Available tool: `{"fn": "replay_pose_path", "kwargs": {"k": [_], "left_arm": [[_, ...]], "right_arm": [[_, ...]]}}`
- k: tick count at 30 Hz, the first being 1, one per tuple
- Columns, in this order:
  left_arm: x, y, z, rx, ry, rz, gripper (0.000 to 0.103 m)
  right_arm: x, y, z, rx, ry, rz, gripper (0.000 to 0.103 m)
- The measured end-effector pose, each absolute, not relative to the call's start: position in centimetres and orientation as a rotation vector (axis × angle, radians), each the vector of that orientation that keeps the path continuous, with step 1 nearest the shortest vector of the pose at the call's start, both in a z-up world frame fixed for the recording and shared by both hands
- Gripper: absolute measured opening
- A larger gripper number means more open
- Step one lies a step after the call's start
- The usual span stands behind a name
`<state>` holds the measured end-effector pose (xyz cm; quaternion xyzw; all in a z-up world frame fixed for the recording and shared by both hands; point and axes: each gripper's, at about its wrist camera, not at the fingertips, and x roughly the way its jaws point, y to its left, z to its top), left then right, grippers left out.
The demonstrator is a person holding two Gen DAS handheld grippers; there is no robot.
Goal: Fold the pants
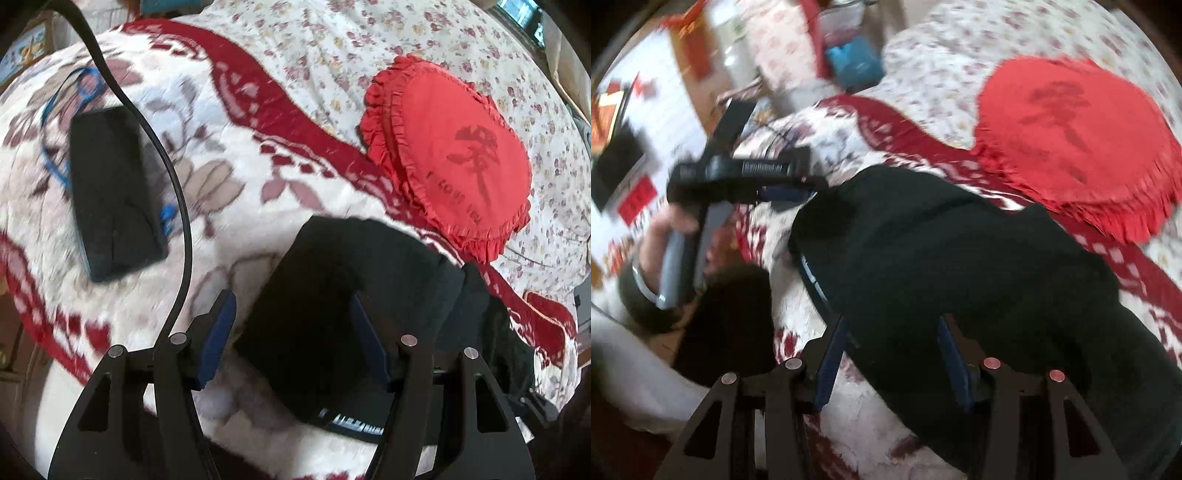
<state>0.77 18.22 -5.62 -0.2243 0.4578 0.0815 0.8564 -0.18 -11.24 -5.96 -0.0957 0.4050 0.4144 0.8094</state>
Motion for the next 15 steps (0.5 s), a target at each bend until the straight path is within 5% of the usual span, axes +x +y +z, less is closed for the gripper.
{"fn": "replay_pose_path", "kwargs": {"k": [10,12,15], "left_arm": [[0.9,19.4,-7.6,-0.613,0.984,0.195,0.066],[1.4,19.2,-7.9,-0.623,0.989,0.179,0.066],[1.5,19.0,-7.6,-0.608,0.984,0.174,0.066]], "right_arm": [[-1.0,-6.4,-10.0,-0.331,0.858,0.848,0.038],[-0.5,-6.2,-10.3,-0.339,0.854,0.826,0.017],[0.7,-6.7,-9.5,-0.280,0.913,0.852,0.010]]}}
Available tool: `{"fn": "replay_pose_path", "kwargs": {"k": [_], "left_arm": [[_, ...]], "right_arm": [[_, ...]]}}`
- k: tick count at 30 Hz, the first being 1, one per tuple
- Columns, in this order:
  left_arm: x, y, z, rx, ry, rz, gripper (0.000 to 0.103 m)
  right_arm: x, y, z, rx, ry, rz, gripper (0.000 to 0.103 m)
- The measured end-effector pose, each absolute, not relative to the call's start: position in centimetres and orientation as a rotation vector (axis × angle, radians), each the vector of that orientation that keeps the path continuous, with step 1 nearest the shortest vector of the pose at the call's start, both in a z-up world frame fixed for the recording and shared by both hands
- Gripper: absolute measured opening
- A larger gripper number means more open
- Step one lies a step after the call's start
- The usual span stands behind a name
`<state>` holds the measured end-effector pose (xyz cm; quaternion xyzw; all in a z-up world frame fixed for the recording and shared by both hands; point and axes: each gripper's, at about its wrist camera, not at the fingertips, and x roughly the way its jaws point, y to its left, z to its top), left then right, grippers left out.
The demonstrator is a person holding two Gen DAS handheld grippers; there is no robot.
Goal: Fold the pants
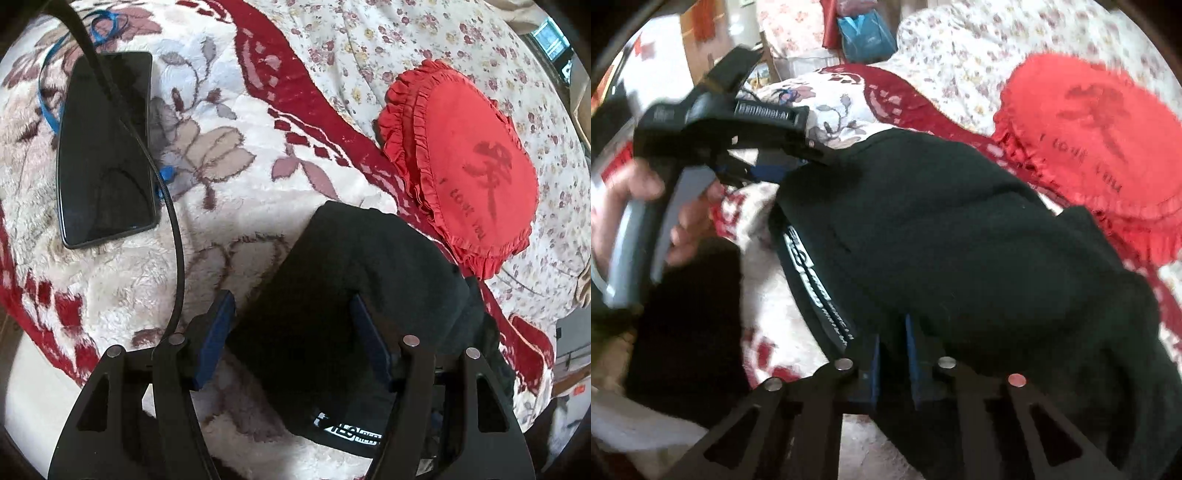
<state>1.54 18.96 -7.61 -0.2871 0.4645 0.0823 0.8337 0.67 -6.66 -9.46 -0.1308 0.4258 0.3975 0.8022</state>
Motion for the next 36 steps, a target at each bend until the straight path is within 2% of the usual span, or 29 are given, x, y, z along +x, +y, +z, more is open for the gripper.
{"fn": "replay_pose_path", "kwargs": {"k": [4,6,9,10,13,15,17,24,29,31,36], "left_arm": [[0.5,19.4,-6.4,-0.587,0.955,0.168,0.066],[-0.1,19.5,-5.7,-0.562,0.936,0.177,0.066],[0.3,19.2,-5.3,-0.496,0.926,0.212,0.066],[0.5,19.2,-5.1,-0.492,0.929,0.213,0.066],[0.7,19.3,-4.2,-0.502,0.898,0.183,0.066],[1.4,19.0,-3.5,-0.473,0.879,0.173,0.066],[2.7,18.6,-3.4,-0.440,0.896,0.128,0.073],[6.2,19.3,-5.4,-0.484,0.972,-0.005,0.075],[7.1,20.0,-7.4,-0.492,1.027,-0.091,0.075],[7.4,20.7,-8.3,-0.533,1.047,-0.111,0.081],[7.8,20.6,-9.0,-0.537,1.075,-0.172,0.082]], "right_arm": [[0.8,-9.1,-7.4,-0.052,0.960,0.947,0.009],[-0.5,-8.9,-6.9,-0.070,0.947,0.964,0.009],[-0.9,-7.5,-9.6,-0.189,1.004,0.913,0.009],[-0.8,-7.3,-9.9,-0.191,1.010,0.912,0.012],[-0.4,-8.2,-8.1,-0.136,0.995,0.933,0.042],[0.4,-9.8,-6.1,-0.047,0.957,0.947,0.044],[1.9,-12.2,-4.3,0.045,0.925,0.909,0.048],[6.3,-13.0,-2.3,0.168,0.876,0.873,0.049],[6.5,-10.6,-4.0,0.157,0.929,0.904,0.049],[6.5,-10.3,-4.8,0.147,0.953,0.907,0.049],[6.7,-11.4,-5.4,0.159,0.973,0.876,0.049]]}}
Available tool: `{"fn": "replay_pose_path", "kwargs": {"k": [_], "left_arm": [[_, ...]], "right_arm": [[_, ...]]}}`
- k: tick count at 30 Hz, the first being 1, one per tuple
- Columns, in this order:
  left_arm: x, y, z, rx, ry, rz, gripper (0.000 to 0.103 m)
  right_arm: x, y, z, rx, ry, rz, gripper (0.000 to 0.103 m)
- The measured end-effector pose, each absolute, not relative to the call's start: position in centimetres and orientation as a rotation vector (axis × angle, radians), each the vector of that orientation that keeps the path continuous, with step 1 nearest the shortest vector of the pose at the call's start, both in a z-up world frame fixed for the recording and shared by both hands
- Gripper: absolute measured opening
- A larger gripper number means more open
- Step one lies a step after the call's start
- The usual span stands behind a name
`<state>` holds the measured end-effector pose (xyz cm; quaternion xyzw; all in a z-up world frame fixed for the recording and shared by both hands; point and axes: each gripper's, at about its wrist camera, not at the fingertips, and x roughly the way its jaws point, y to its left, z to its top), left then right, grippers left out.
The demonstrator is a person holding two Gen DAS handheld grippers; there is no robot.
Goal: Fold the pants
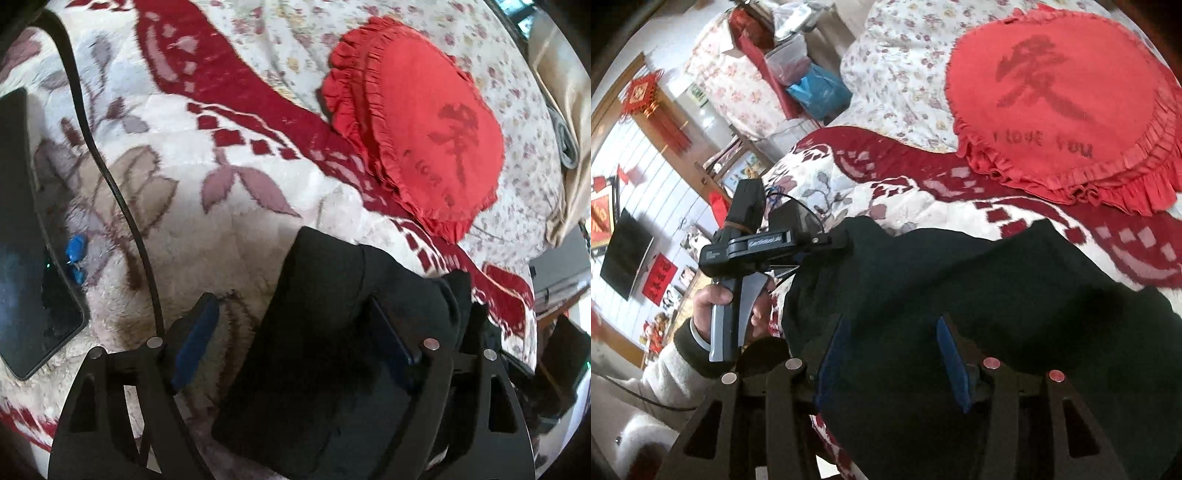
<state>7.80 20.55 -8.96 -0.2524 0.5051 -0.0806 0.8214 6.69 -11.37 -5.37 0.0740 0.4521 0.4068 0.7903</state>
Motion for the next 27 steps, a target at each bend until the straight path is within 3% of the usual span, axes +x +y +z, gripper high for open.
{"fn": "replay_pose_path", "kwargs": {"k": [4,8,10,14,15,16,19,20,23,27], "left_arm": [[7.7,21.0,-9.0,-0.588,1.082,-0.244,0.084],[7.6,18.5,-9.2,-0.440,1.092,-0.241,0.091],[7.6,17.1,-9.3,-0.346,1.105,-0.242,0.102],[8.6,15.7,-9.4,-0.247,1.155,-0.208,0.102],[8.6,15.9,-9.4,-0.256,1.152,-0.191,0.096],[8.5,16.2,-9.3,-0.272,1.139,-0.175,0.080],[8.0,16.7,-8.5,-0.331,1.104,-0.185,0.052],[7.8,16.7,-8.3,-0.338,1.088,-0.181,0.046],[6.6,17.7,-6.5,-0.374,0.996,-0.117,0.040],[5.4,18.7,-5.2,-0.390,0.934,-0.082,0.039]], "right_arm": [[6.7,-12.1,-5.8,0.168,0.990,0.861,0.050],[6.8,-12.3,-6.4,0.184,1.011,0.853,0.051],[6.8,-12.2,-6.5,0.184,1.016,0.855,0.051],[6.3,-11.9,-6.1,0.159,1.008,0.862,0.053],[6.2,-12.0,-6.0,0.155,1.007,0.860,0.054],[6.2,-12.0,-6.0,0.152,1.007,0.857,0.055],[6.1,-12.6,-6.0,0.155,1.005,0.843,0.056],[6.1,-12.8,-6.0,0.161,1.004,0.838,0.056],[6.5,-13.0,-6.1,0.166,0.991,0.805,0.056],[7.2,-13.2,-7.0,0.135,0.997,0.741,0.056]]}}
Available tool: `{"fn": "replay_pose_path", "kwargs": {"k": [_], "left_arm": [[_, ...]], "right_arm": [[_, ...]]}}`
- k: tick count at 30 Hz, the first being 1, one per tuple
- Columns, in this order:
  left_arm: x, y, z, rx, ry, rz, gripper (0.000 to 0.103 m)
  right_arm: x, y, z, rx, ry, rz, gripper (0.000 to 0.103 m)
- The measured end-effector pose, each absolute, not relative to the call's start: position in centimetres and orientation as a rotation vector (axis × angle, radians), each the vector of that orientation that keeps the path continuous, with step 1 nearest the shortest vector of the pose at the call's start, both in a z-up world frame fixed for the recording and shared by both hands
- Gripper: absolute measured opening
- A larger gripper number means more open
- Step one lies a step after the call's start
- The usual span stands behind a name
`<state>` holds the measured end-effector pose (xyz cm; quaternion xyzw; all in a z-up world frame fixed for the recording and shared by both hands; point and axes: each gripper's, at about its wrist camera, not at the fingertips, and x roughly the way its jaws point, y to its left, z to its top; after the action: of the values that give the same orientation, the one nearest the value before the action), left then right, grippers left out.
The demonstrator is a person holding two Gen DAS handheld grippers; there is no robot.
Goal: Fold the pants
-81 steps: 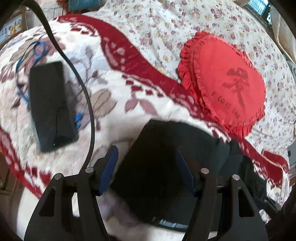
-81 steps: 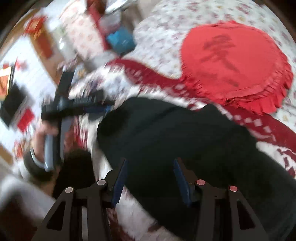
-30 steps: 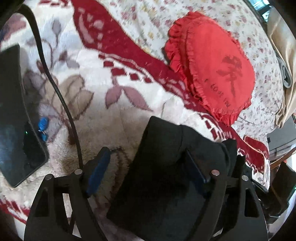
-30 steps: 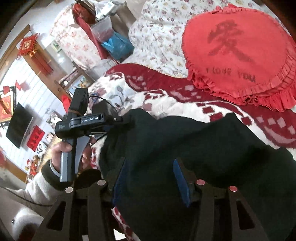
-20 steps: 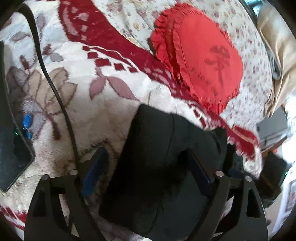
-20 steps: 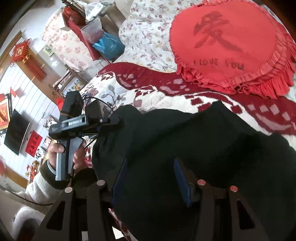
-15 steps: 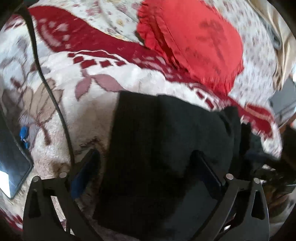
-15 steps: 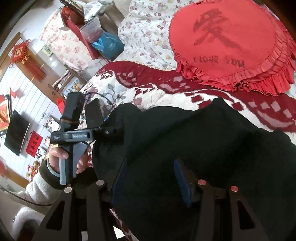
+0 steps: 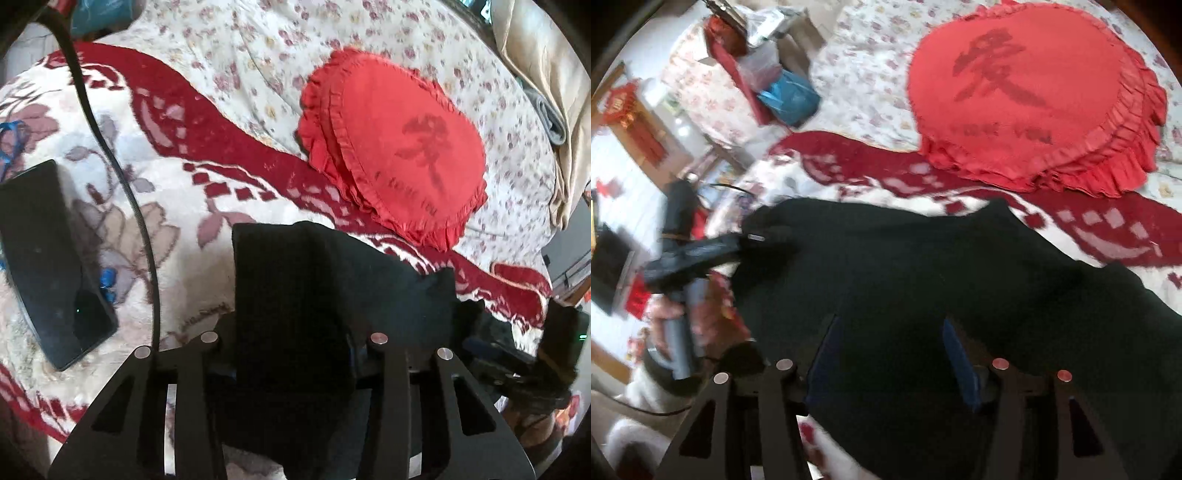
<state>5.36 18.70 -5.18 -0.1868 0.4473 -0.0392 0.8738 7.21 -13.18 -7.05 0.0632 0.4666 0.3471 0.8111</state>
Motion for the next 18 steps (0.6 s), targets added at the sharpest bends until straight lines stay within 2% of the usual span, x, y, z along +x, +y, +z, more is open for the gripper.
{"fn": "replay_pose_path", "kwargs": {"k": [2,4,9,14,18], "left_arm": [[5.9,18.9,-7.2,-0.365,1.017,-0.019,0.039],[6.0,19.2,-8.4,-0.396,1.043,-0.008,0.039],[5.5,18.8,-6.8,-0.372,1.011,0.011,0.044],[4.0,19.4,-3.8,-0.361,0.944,0.065,0.048],[3.0,19.5,-1.5,-0.337,0.873,0.090,0.061]], "right_arm": [[7.6,-12.9,-8.8,0.118,1.064,0.703,0.057],[7.1,-13.0,-8.9,0.112,1.048,0.701,0.056],[4.5,-15.7,-7.6,0.064,1.023,0.662,0.056],[0.8,-23.7,-5.4,0.015,0.919,0.408,0.056],[-0.2,-31.4,-3.8,0.098,0.860,0.182,0.057]]}}
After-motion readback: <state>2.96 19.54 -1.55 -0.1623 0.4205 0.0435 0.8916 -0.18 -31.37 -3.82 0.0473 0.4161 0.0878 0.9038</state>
